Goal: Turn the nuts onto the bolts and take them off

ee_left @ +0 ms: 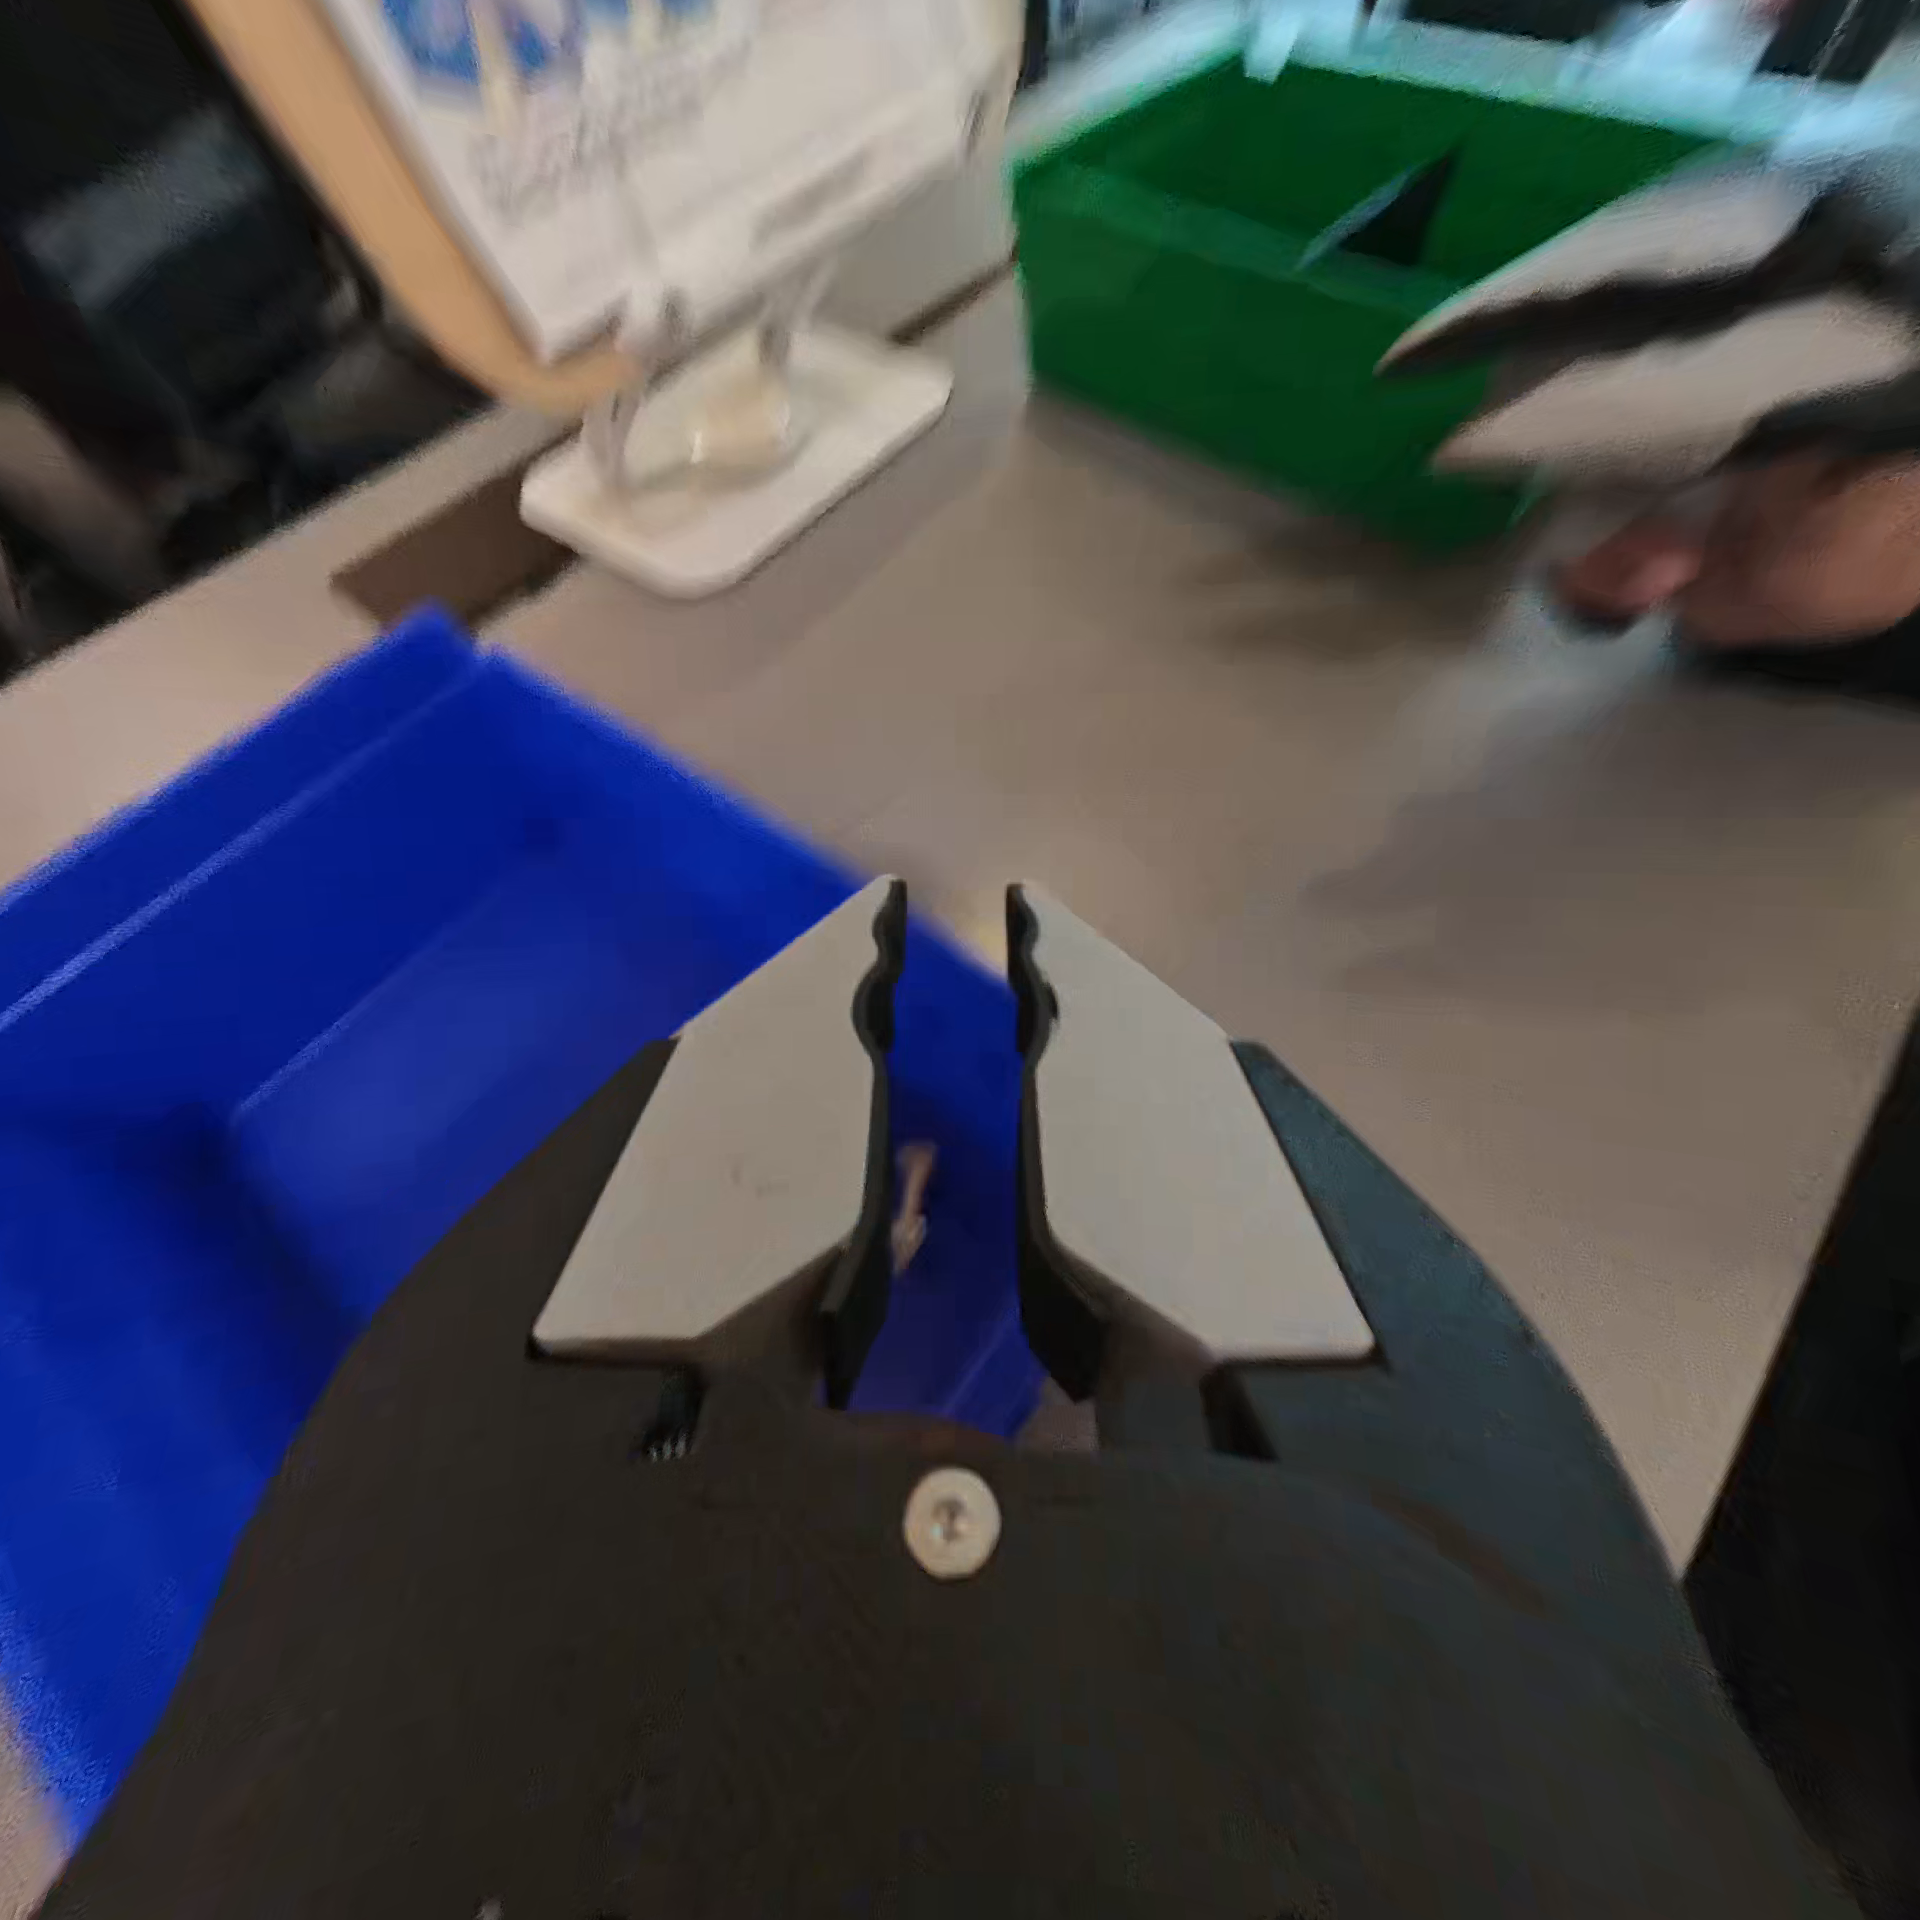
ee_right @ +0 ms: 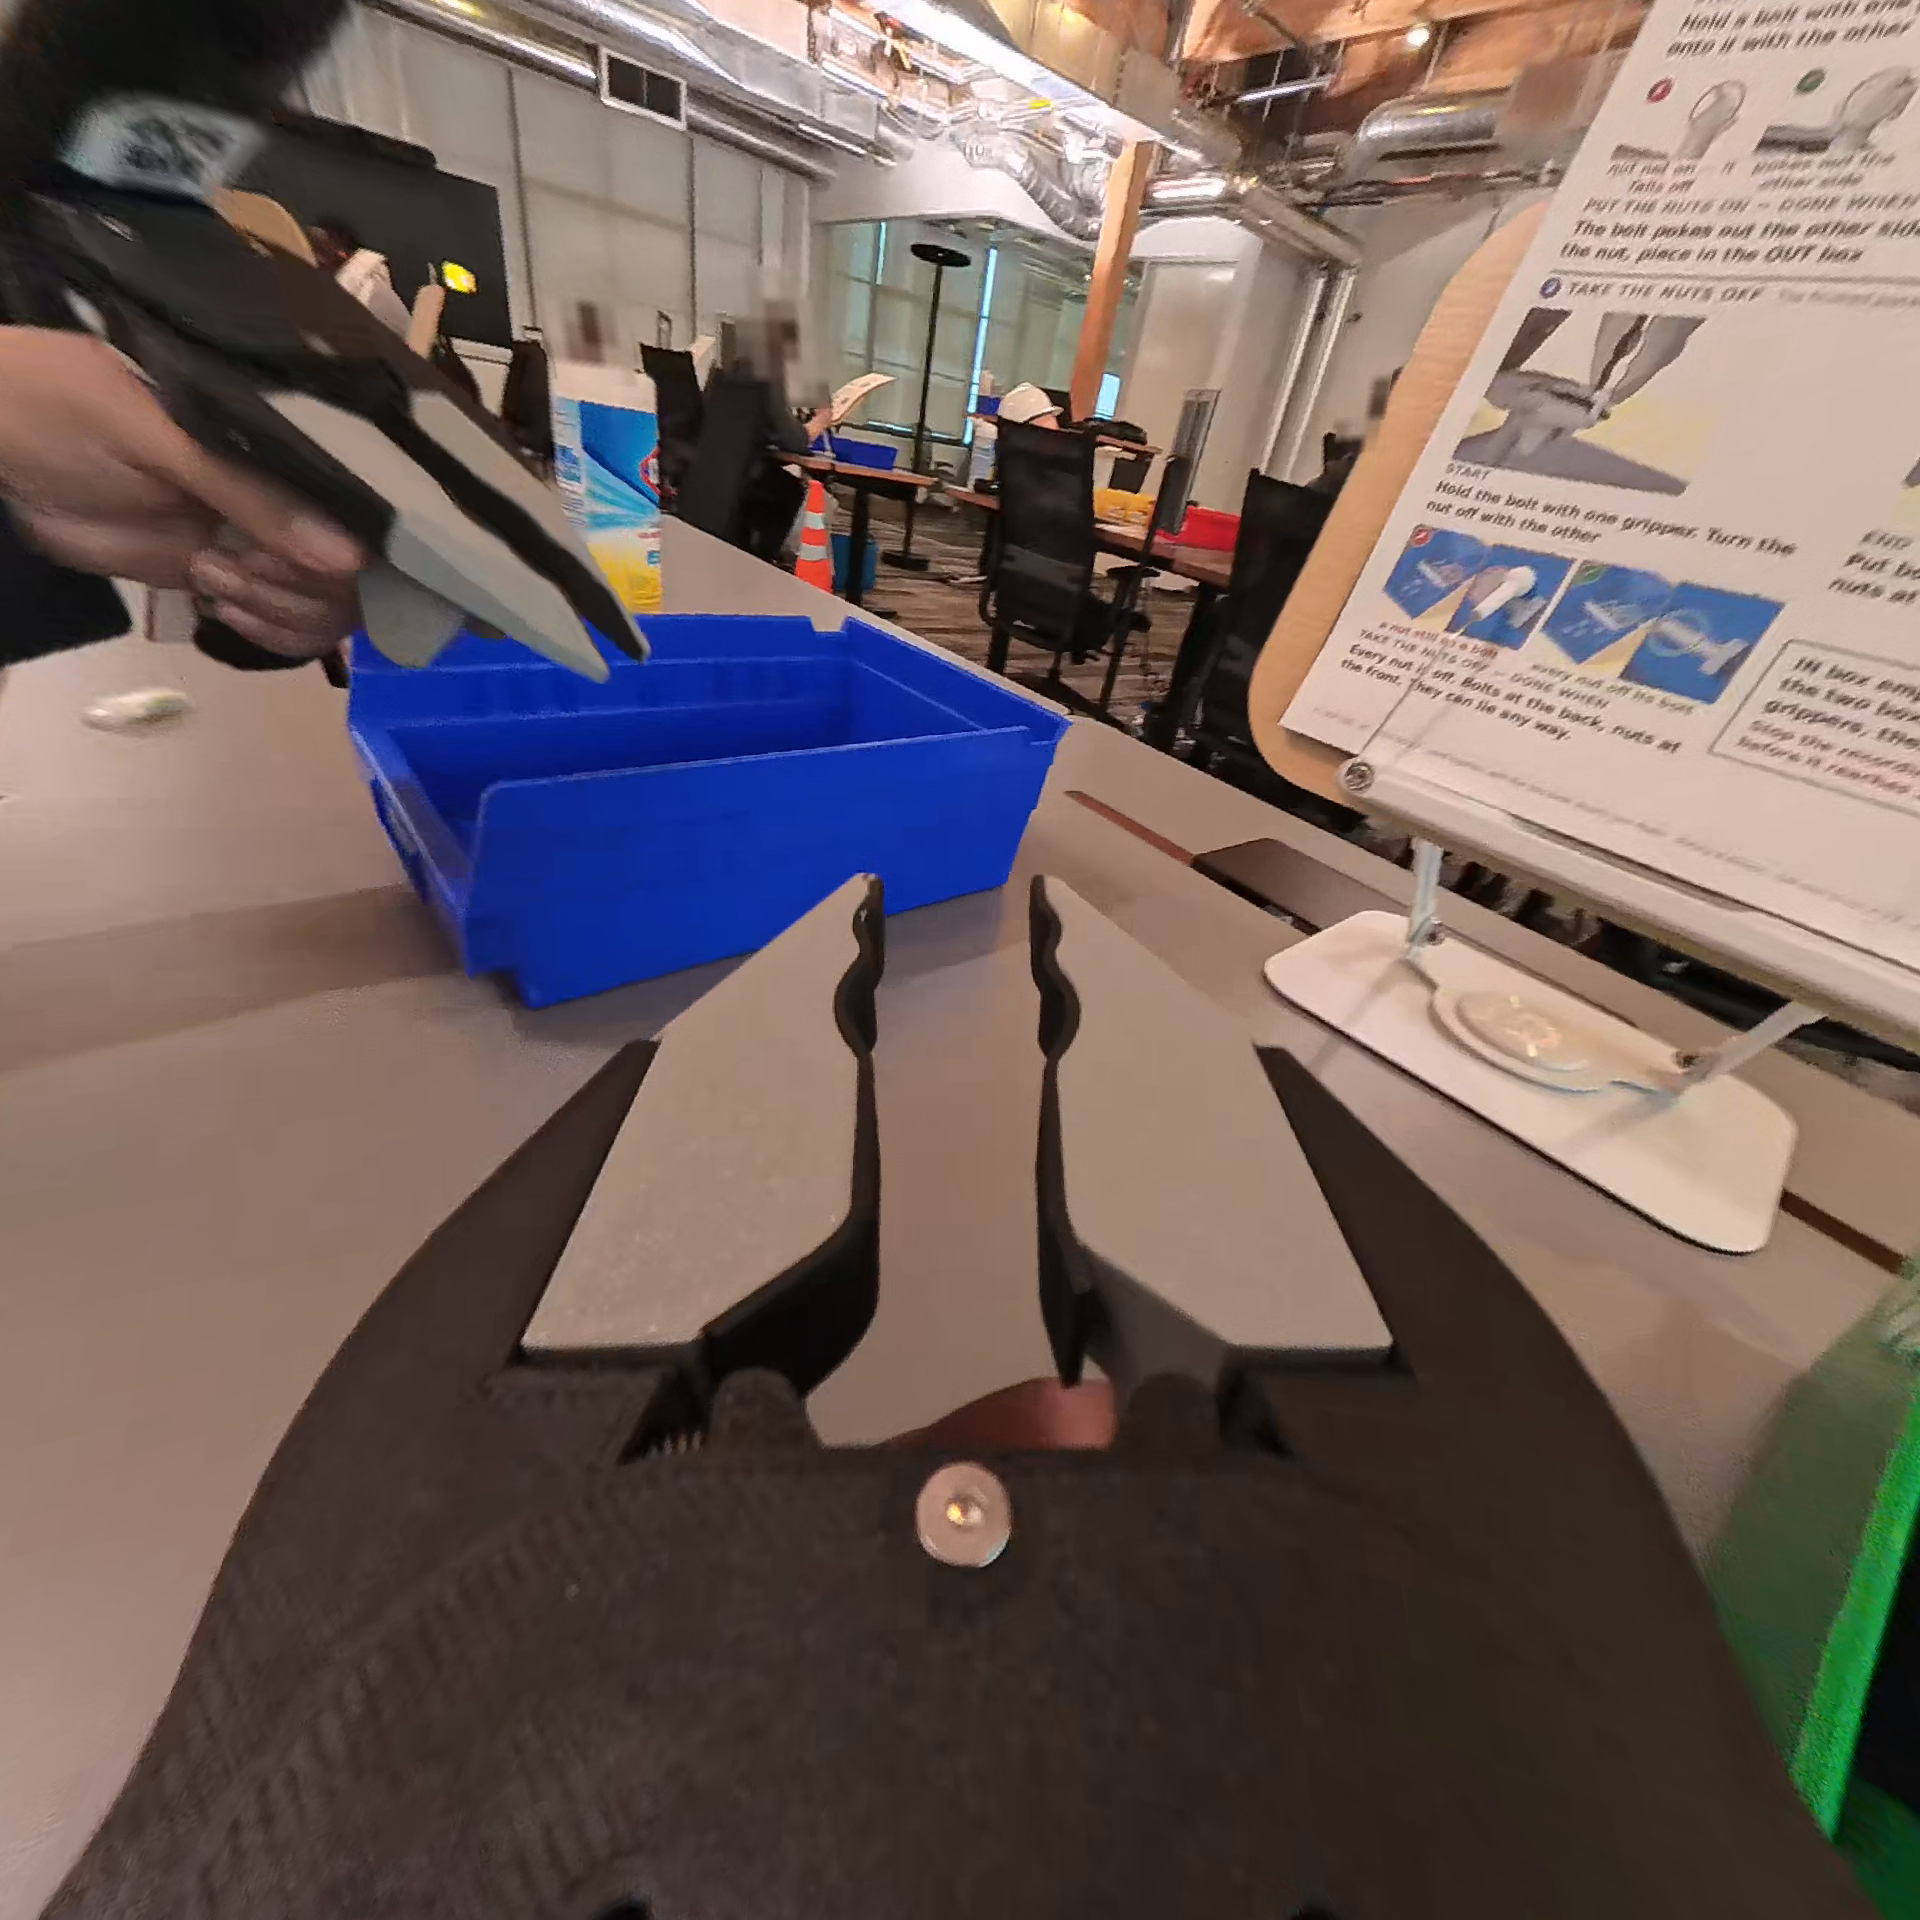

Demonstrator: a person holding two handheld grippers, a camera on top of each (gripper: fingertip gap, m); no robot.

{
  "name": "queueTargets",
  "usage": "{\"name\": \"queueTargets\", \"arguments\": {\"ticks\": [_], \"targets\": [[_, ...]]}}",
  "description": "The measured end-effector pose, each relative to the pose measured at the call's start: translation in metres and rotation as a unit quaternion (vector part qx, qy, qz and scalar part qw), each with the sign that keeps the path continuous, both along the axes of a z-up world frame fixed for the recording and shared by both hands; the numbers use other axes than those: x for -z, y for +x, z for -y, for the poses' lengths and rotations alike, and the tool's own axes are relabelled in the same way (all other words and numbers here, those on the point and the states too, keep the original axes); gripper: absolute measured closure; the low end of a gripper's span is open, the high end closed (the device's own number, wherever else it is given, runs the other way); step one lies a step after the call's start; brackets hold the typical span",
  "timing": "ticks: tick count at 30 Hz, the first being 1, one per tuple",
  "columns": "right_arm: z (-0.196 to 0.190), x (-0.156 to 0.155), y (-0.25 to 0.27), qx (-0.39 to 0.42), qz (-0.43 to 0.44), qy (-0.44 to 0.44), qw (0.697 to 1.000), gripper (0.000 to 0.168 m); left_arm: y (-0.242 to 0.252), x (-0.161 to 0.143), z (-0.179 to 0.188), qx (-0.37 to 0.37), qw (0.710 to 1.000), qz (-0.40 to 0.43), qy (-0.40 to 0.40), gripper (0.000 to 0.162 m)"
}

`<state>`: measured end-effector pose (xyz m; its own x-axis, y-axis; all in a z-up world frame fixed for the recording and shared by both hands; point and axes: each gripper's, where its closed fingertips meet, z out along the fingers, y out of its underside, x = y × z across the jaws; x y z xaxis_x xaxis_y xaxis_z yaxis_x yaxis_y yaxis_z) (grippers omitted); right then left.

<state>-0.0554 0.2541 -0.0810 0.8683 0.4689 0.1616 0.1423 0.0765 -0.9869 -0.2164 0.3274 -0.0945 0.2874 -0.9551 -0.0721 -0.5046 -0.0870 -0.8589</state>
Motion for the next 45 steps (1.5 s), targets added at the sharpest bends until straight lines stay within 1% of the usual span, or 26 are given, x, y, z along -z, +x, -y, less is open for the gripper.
{"name": "queueTargets", "arguments": {"ticks": [1, 3, 7, 9, 10, 11, 12, 13, 15, 18, 19, 20, 23, 25, 26, 30, 32, 33, 35, 38, 40, 43, 45], "targets": [[0.000, 0.001, 0.000, -0.005, -0.007, -0.005, 1.000, 0.144, -0.012, 0.014, -0.010, -0.010, 0.999, -0.033, -0.016, 0.144], [-0.001, 0.003, -0.001, -0.009, -0.013, -0.013, 1.000, 0.143, -0.026, 0.042, -0.017, -0.014, 0.994, -0.087, -0.057, 0.145], [-0.002, 0.009, -0.005, -0.007, 0.008, -0.012, 1.000, 0.144, -0.032, 0.093, -0.014, 0.002, 0.976, -0.195, -0.102, 0.144], [-0.001, 0.010, -0.008, -0.017, 0.010, -0.015, 1.000, 0.143, -0.035, 0.112, -0.012, 0.009, 0.963, -0.245, -0.115, 0.144], [0.000, 0.010, -0.009, -0.022, 0.006, -0.017, 1.000, 0.143, -0.031, 0.114, -0.012, 0.005, 0.961, -0.243, -0.131, 0.152], [0.000, 0.010, -0.010, -0.027, 0.003, -0.018, 0.999, 0.143, -0.029, 0.116, -0.013, -0.003, 0.958, -0.245, -0.146, 0.152], [0.000, 0.010, -0.011, -0.030, 0.001, -0.019, 0.999, 0.143, -0.031, 0.121, -0.011, -0.005, 0.952, -0.261, -0.160, 0.159], [0.000, 0.010, -0.010, -0.028, 0.001, -0.019, 0.999, 0.143, -0.033, 0.125, -0.010, -0.004, 0.945, -0.280, -0.168, 0.162], [-0.001, 0.009, -0.007, -0.024, -0.001, -0.019, 1.000, 0.143, -0.035, 0.127, -0.008, 0.007, 0.937, -0.303, -0.172, 0.158], [-0.002, 0.008, -0.004, -0.023, -0.012, -0.024, 0.999, 0.143, -0.034, 0.126, -0.002, 0.030, 0.924, -0.335, -0.180, 0.146], [-0.003, 0.008, -0.004, -0.024, -0.014, -0.025, 0.999, 0.143, -0.036, 0.126, -0.001, 0.037, 0.919, -0.350, -0.179, 0.138], [-0.003, 0.008, -0.004, -0.024, -0.015, -0.027, 0.999, 0.143, -0.039, 0.126, 0.000, 0.045, 0.913, -0.366, -0.176, 0.137], [-0.003, 0.010, -0.006, -0.029, -0.014, -0.030, 0.999, 0.143, -0.048, 0.129, -0.004, 0.048, 0.898, -0.407, -0.160, 0.137], [-0.001, 0.011, -0.009, -0.036, -0.012, -0.030, 0.999, 0.143, -0.056, 0.136, -0.007, 0.044, 0.885, -0.438, -0.154, 0.140], [-0.001, 0.011, -0.010, -0.036, -0.009, -0.030, 0.999, 0.143, -0.056, 0.137, -0.009, 0.043, 0.885, -0.441, -0.145, 0.144], [-0.002, 0.012, -0.010, -0.034, -0.001, -0.028, 0.999, 0.143, -0.054, 0.137, -0.018, 0.036, 0.889, -0.441, -0.118, 0.145], [-0.003, 0.013, -0.008, -0.032, -0.002, -0.030, 0.999, 0.143, -0.055, 0.130, -0.041, -0.011, 0.901, -0.426, -0.076, 0.145], [-0.004, 0.013, -0.007, -0.029, -0.002, -0.031, 0.999, 0.143, -0.054, 0.120, -0.051, -0.041, 0.915, -0.395, -0.073, 0.145], [-0.007, 0.014, -0.003, -0.023, -0.007, -0.037, 0.999, 0.139, -0.051, 0.090, -0.072, -0.101, 0.946, -0.296, -0.081, 0.146], [-0.009, 0.016, 0.002, -0.026, -0.020, -0.052, 0.998, 0.133, -0.041, 0.040, -0.083, -0.139, 0.978, -0.134, -0.084, 0.145], [-0.008, 0.016, 0.001, -0.041, -0.028, -0.057, 0.997, 0.129, -0.030, 0.011, -0.079, -0.144, 0.985, -0.057, -0.072, 0.145], [-0.006, 0.016, 0.001, -0.065, -0.039, -0.068, 0.995, 0.112, -0.002, -0.023, -0.057, -0.118, 0.992, 0.033, -0.040, 0.146], [-0.001, 0.011, -0.001, -0.095, -0.060, -0.079, 0.991, 0.113, 0.029, -0.045, -0.030, -0.080, 0.991, 0.105, -0.034, 0.146]]}}
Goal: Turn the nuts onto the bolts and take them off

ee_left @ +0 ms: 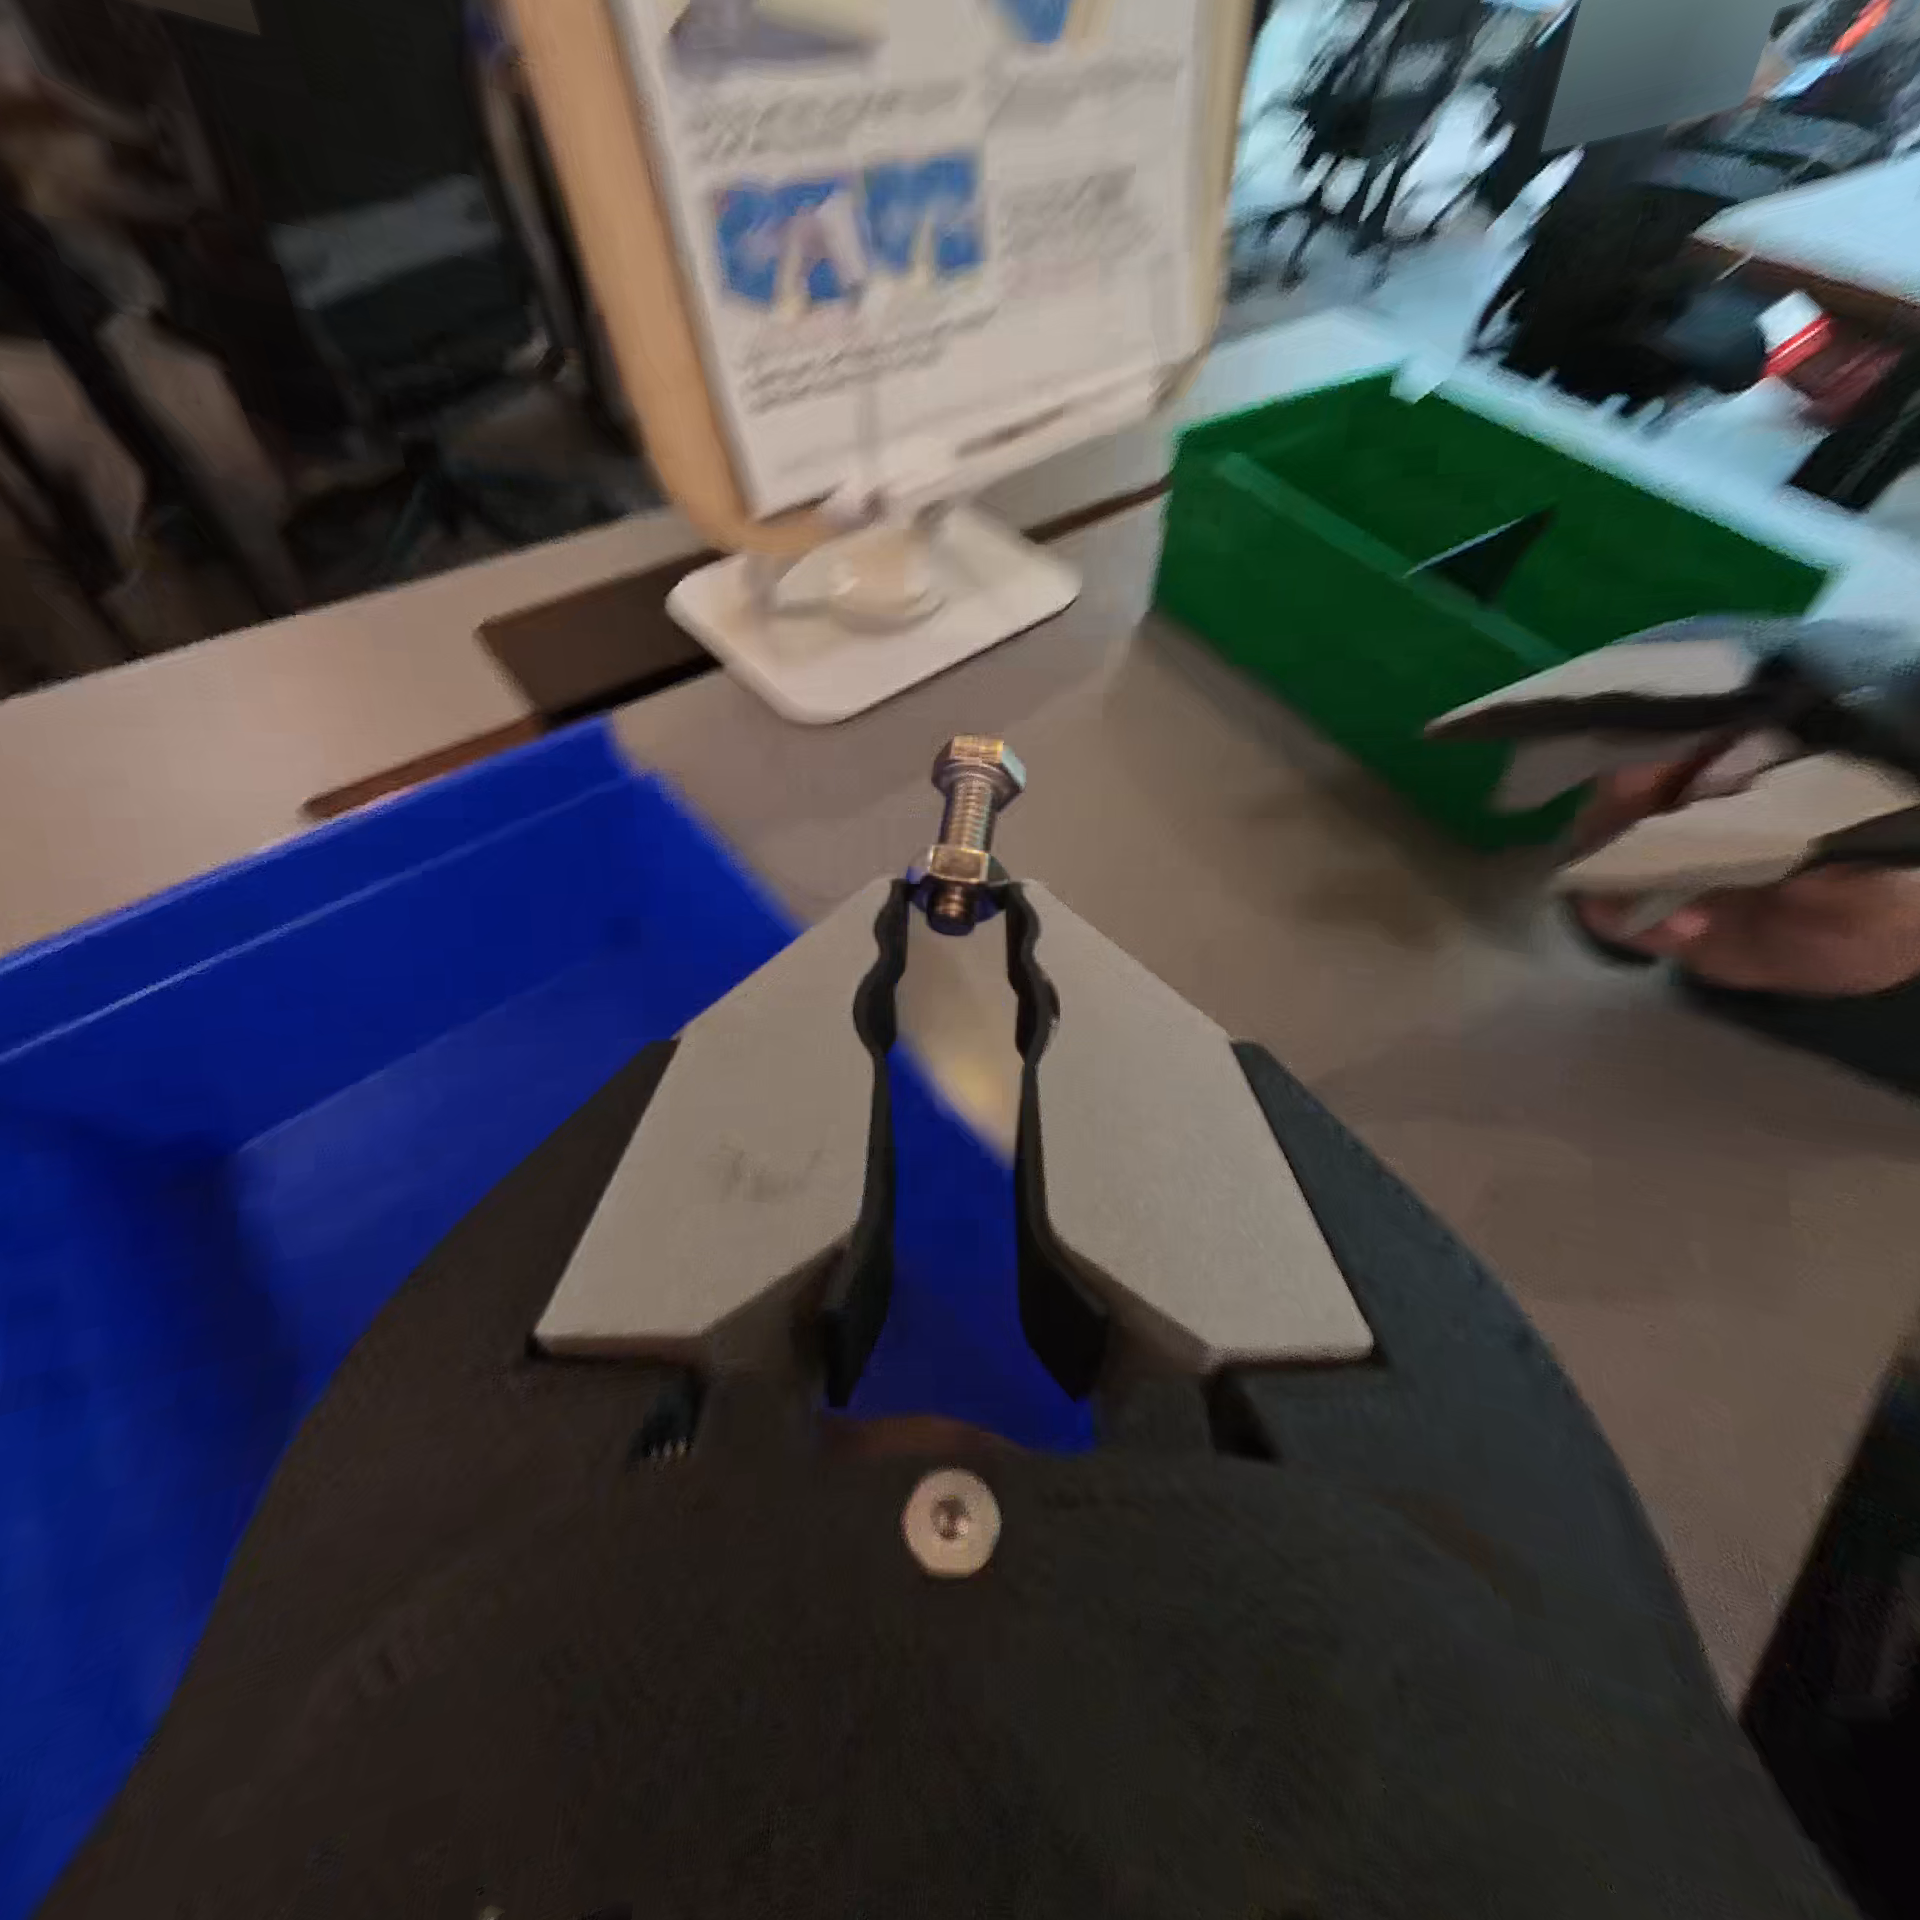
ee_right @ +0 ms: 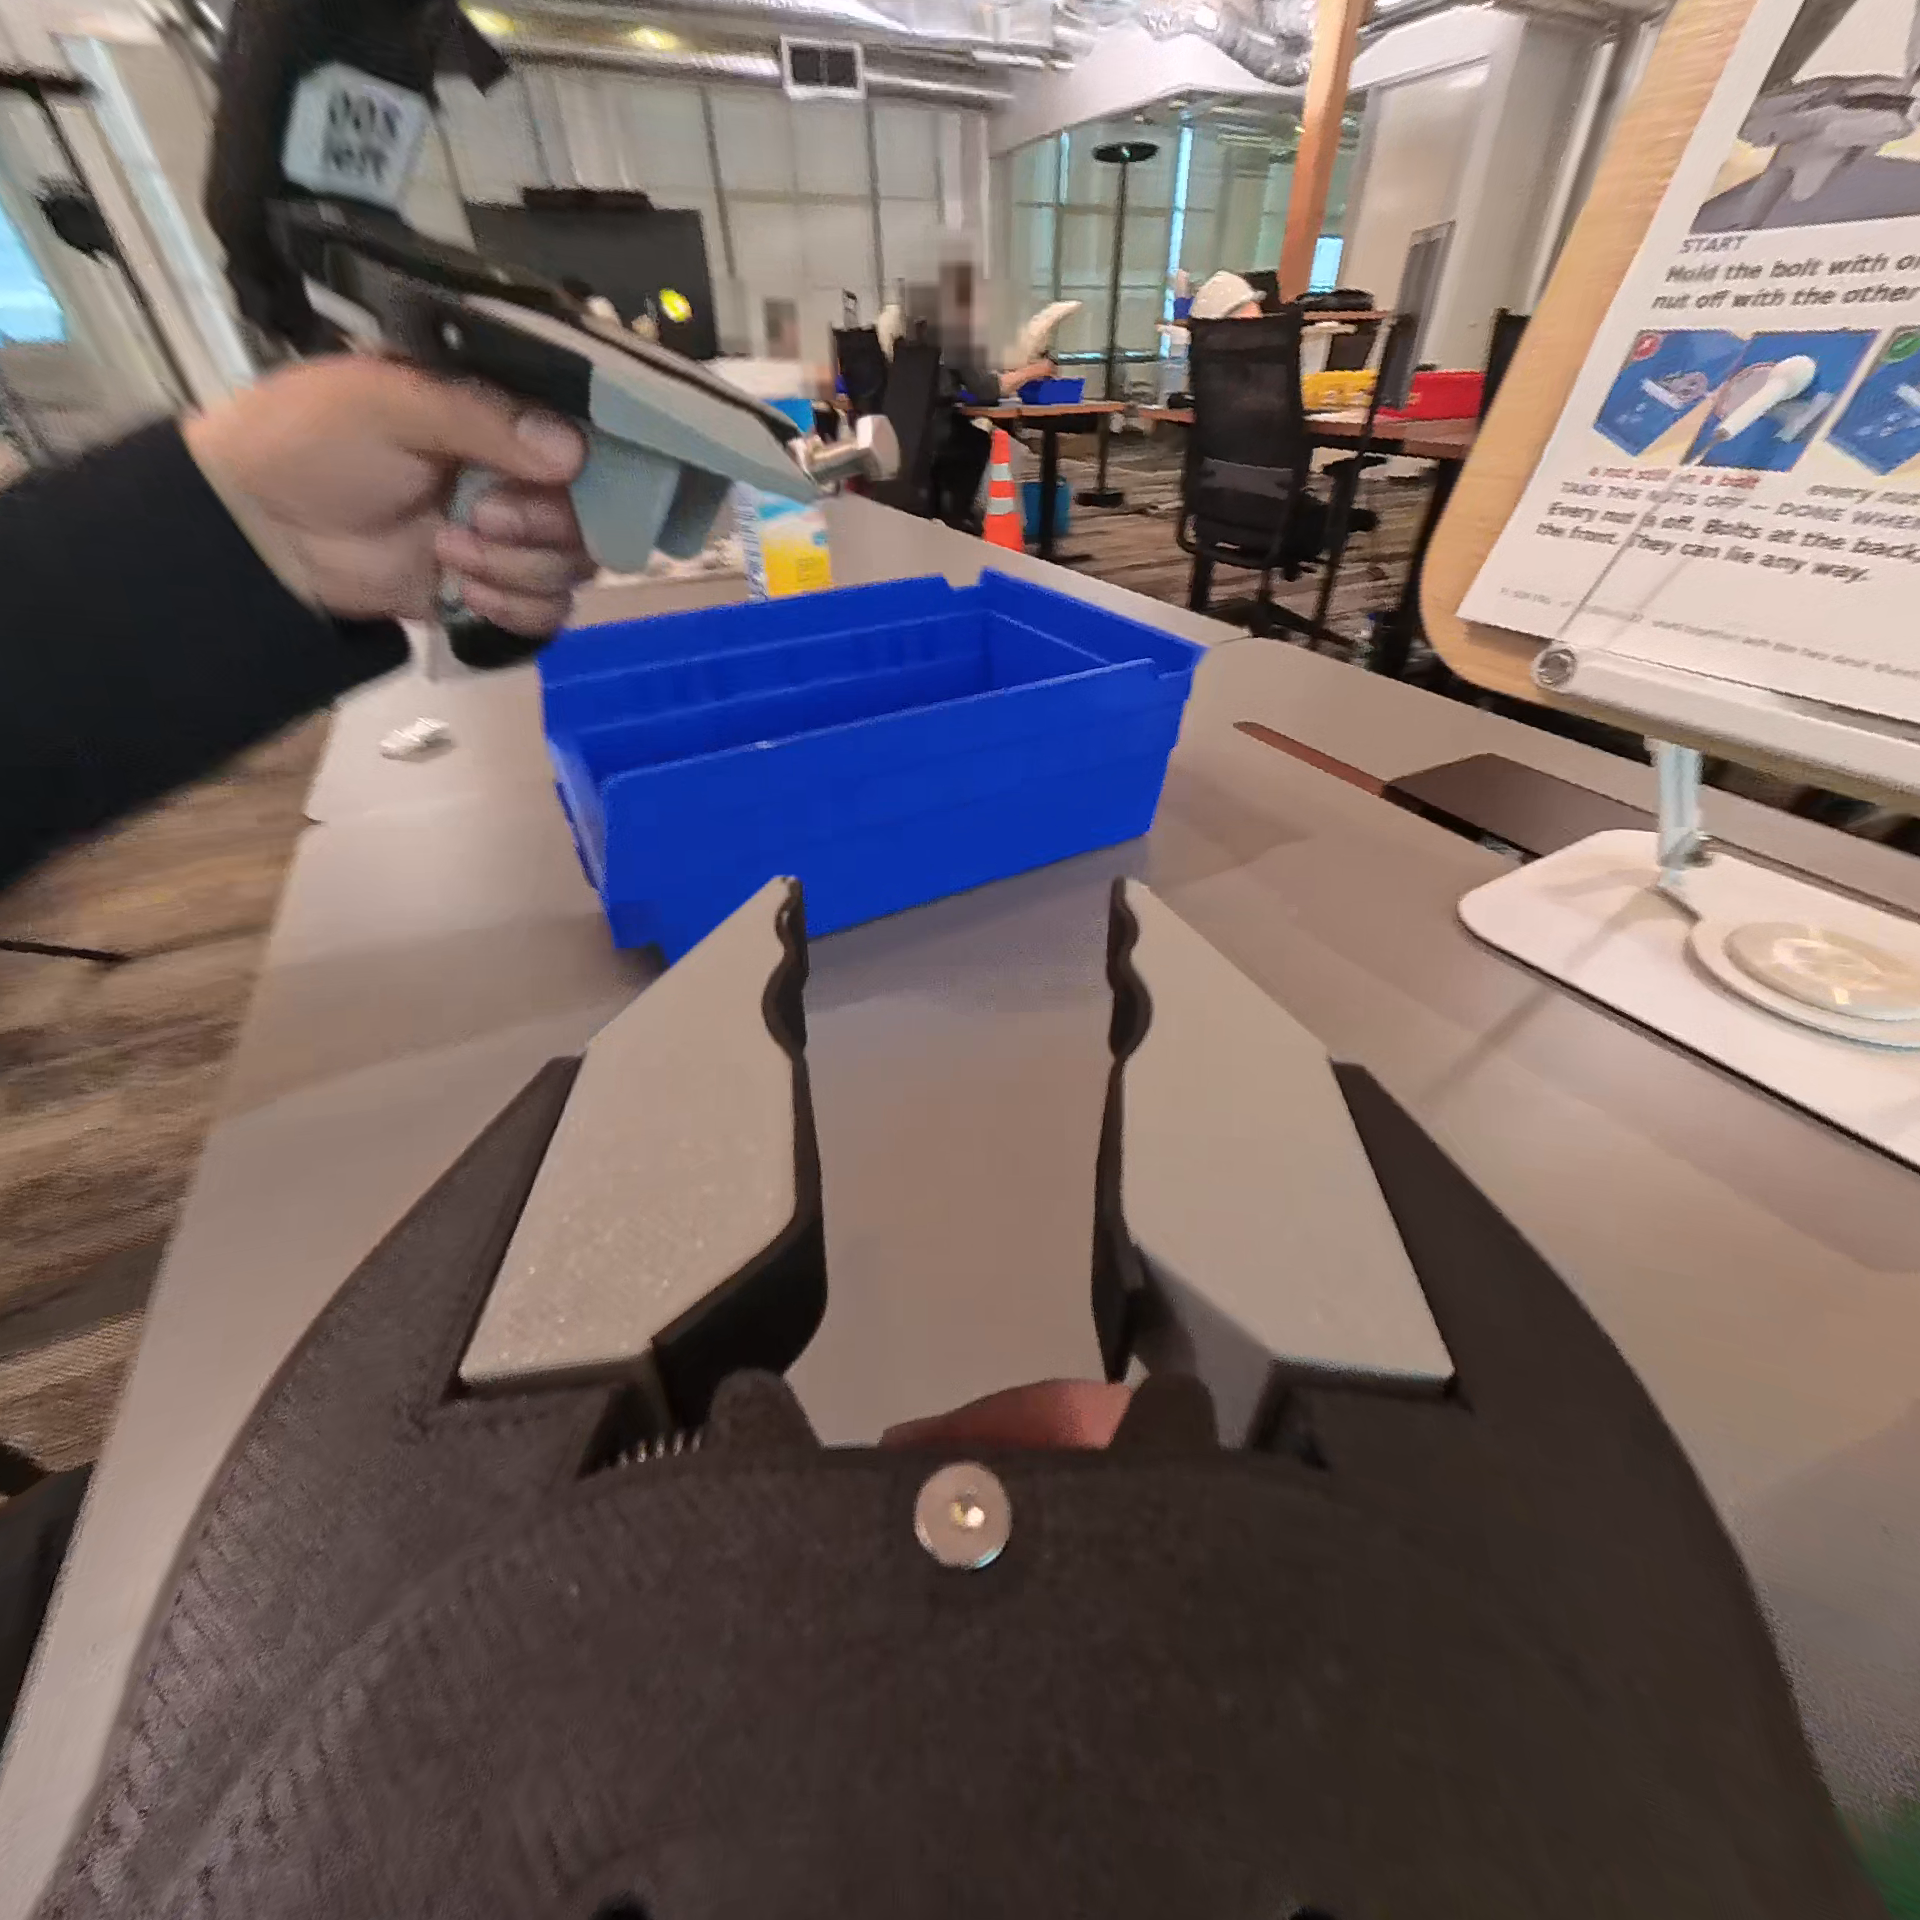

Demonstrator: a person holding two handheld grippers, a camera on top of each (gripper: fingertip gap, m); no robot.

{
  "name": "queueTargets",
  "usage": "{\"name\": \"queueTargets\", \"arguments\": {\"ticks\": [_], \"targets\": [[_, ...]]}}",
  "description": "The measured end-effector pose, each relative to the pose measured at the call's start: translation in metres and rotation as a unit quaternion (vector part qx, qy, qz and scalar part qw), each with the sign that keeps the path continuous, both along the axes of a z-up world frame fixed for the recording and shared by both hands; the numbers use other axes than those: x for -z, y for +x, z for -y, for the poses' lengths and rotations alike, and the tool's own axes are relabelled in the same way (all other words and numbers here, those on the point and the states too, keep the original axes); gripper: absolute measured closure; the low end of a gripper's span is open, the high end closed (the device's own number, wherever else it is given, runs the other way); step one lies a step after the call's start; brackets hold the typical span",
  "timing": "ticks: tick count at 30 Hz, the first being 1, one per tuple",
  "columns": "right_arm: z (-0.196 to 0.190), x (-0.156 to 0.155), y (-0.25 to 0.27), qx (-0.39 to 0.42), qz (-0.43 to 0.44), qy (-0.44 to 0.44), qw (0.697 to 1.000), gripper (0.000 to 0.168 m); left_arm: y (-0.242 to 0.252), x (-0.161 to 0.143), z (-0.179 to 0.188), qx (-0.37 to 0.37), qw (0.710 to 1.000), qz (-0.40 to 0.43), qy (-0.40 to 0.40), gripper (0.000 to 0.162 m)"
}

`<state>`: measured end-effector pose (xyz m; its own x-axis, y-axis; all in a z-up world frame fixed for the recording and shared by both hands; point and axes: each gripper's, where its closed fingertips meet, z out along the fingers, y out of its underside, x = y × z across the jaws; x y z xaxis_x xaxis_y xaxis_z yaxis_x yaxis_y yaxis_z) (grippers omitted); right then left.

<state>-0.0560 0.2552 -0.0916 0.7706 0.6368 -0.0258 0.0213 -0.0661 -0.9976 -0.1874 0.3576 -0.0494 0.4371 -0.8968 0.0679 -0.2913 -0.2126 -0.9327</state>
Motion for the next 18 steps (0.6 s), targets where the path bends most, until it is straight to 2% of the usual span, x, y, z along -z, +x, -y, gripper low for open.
{"name": "queueTargets", "arguments": {"ticks": [2, 5, 8, 12, 15, 18], "targets": [[0.004, -0.013, 0.005, -0.021, -0.046, -0.005, 0.999, 0.114, 0.034, -0.015, 0.029, 0.037, 0.998, 0.053, 0.023, 0.146], [0.012, -0.033, 0.013, -0.063, -0.122, -0.023, 0.990, 0.117, 0.082, -0.022, 0.068, 0.087, 0.989, 0.109, 0.045, 0.146], [0.019, -0.051, 0.025, -0.094, -0.177, -0.020, 0.980, 0.131, 0.121, -0.021, 0.096, 0.134, 0.978, 0.154, 0.036, 0.146], [0.023, -0.070, 0.044, -0.095, -0.214, -0.001, 0.972, 0.140, 0.149, -0.018, 0.099, 0.128, 0.971, 0.197, 0.039, 0.146], [0.012, -0.064, 0.057, -0.049, -0.214, -0.024, 0.975, 0.140, 0.161, -0.009, 0.098, 0.123, 0.968, 0.216, 0.035, 0.146], [0.010, -0.060, 0.057, -0.058, -0.226, -0.039, 0.972, 0.136, 0.169, 0.004, 0.100, 0.122, 0.966, 0.225, 0.034, 0.146]]}}
